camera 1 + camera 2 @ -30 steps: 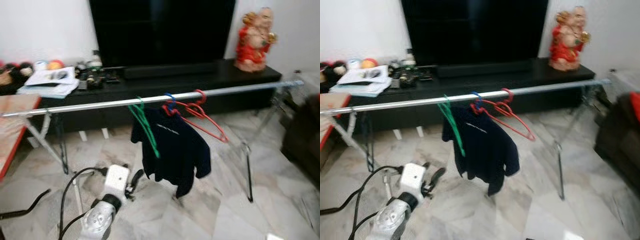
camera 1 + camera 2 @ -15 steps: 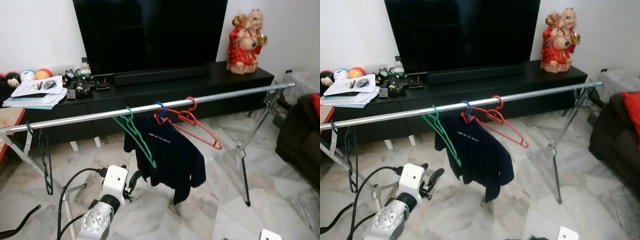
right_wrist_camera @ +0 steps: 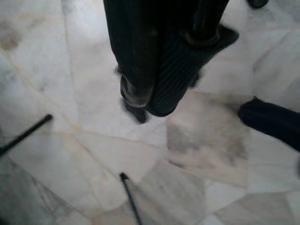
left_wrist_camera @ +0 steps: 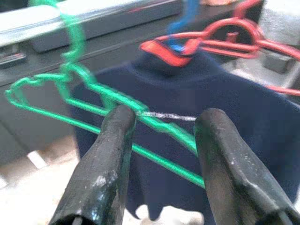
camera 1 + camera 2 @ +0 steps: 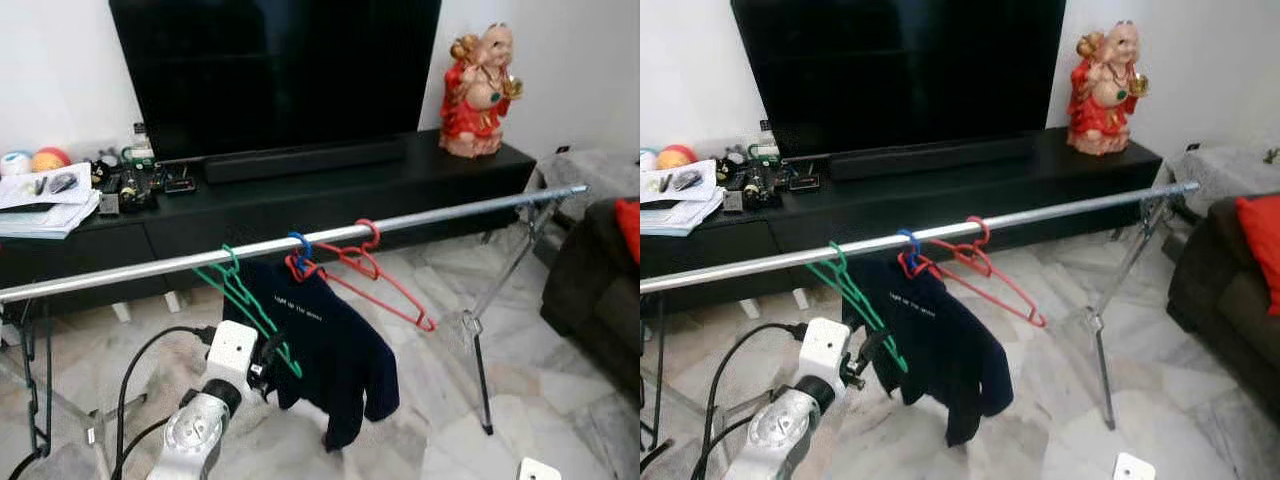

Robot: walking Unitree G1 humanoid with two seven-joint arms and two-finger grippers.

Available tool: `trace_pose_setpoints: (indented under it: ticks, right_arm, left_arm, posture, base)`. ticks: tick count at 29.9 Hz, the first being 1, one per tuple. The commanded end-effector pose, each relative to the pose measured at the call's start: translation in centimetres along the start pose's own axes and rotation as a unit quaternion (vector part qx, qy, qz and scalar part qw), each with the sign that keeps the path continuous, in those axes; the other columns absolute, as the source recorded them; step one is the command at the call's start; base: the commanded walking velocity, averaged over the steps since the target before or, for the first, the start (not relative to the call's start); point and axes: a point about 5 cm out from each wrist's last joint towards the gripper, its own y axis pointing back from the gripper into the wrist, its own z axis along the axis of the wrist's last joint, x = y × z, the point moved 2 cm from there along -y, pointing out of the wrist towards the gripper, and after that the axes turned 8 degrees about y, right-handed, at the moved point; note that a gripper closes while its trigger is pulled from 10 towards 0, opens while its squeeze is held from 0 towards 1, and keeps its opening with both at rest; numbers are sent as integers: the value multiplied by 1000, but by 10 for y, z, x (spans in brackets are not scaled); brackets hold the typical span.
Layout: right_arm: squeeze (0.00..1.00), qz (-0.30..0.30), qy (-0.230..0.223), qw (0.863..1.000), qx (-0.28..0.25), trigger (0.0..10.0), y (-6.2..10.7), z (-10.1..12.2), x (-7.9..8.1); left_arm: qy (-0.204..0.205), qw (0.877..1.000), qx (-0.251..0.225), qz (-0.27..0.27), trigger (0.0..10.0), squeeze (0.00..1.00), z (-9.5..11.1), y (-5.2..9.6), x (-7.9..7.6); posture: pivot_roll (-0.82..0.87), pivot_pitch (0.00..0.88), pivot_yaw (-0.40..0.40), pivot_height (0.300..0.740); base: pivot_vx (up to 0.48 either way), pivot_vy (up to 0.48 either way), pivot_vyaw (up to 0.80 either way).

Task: Hang hanger

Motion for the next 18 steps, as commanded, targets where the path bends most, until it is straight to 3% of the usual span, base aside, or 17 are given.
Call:
trace_pose_setpoints:
  ticks: [1, 8, 13, 18]
  right_arm:
    - [0, 3, 0, 1000, -4, 10000, -1, 4, 1]
    - [0, 4, 1, 1000, 4, 10000, 0, 0, -1]
    - [0, 5, 4, 1000, 8, 10000, 0, -2, -2]
    - [0, 6, 8, 1000, 12, 10000, 0, -5, -2]
  left_arm:
    - [-1, 1000, 0, 7, 10000, 0, 0, 0, 2]
    - [-5, 1000, -7, 17, 10000, 0, 3, 0, 5]
    - [-9, 999, -16, 40, 10000, 0, 6, 0, 11]
    - [14, 998, -14, 58, 10000, 0, 8, 4, 18]
  posture:
    - [151, 0, -26, 740]
    - [153, 0, -30, 740]
    - [156, 0, -32, 740]
    - [157, 0, -34, 740]
  base:
    - [315, 0, 0]
    - [303, 0, 0]
    - [0, 0, 0]
    - [0, 0, 0]
